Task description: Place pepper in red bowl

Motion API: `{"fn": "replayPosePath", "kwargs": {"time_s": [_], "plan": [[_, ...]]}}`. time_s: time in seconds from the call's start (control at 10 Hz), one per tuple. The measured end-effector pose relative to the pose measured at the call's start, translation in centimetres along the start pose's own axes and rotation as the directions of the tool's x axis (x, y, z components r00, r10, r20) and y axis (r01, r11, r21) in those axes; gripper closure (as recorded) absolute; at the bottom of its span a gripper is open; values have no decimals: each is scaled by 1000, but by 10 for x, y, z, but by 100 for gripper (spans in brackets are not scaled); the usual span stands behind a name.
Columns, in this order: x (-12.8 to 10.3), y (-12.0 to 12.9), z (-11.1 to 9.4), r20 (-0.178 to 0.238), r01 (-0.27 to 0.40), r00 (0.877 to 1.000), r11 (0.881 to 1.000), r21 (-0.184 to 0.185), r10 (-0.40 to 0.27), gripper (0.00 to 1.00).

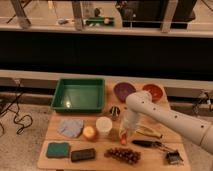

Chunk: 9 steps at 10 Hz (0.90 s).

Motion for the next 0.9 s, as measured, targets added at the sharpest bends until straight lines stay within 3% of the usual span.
{"fn": "replayPosePath", "kwargs": {"time_s": [0.2, 0.6, 0.9], "plan": [[-3, -2, 2, -1, 10, 1000, 1000, -7, -10, 62], [-11, -4, -5, 6, 15, 1000, 1000, 24, -15, 98], [-15, -7, -15, 9, 23, 1000, 998, 61, -23, 100]]}}
